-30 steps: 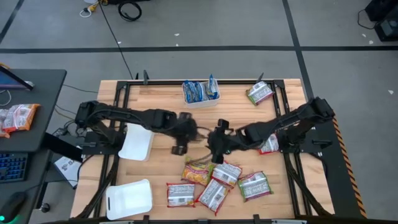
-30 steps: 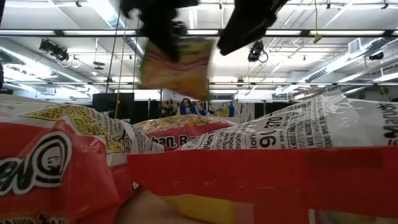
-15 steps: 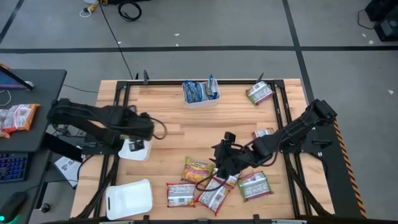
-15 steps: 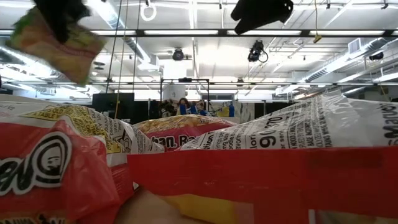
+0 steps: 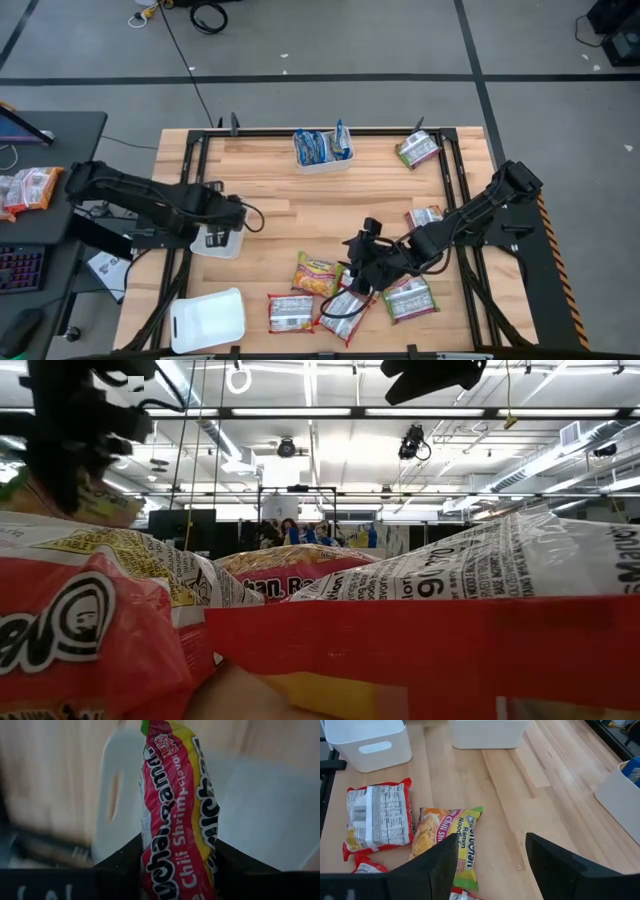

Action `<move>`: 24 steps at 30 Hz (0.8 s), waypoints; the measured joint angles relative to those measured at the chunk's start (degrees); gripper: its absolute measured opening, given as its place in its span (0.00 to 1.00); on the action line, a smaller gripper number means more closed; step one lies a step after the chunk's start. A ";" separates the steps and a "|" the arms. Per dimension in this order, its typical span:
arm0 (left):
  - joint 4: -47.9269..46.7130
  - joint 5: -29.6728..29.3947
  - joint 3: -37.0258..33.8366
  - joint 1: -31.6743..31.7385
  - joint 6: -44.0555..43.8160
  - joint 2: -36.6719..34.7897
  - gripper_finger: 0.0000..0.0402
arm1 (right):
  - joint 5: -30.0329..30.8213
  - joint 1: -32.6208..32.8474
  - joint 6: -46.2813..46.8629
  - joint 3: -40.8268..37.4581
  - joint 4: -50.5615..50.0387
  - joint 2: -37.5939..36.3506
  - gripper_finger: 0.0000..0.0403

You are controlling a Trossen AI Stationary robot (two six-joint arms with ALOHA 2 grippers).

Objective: Sort Maruchan noodles
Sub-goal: Put the green noodle pack into the middle white bin

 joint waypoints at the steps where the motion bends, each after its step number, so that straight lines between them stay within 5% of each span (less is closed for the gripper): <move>1: 2.03 0.18 -0.68 0.74 1.71 0.01 0.39 | -0.08 0.00 0.16 0.00 -0.02 0.00 0.59; 7: 13.50 0.43 -2.49 6.69 13.01 -0.02 0.39 | -2.03 -0.59 0.41 0.00 -0.01 0.00 0.59; 14: 30.71 8.28 -7.66 15.95 23.18 0.03 0.39 | -2.92 -0.77 -1.07 -0.02 -0.15 0.00 0.59; 21: 39.22 8.95 -10.98 23.53 24.98 0.03 0.39 | -5.35 -0.81 -2.21 -0.02 -0.35 0.02 0.59; 24: 38.77 4.23 -11.99 27.00 23.54 0.01 0.39 | -5.37 -0.85 -2.21 -0.02 -0.33 0.02 0.59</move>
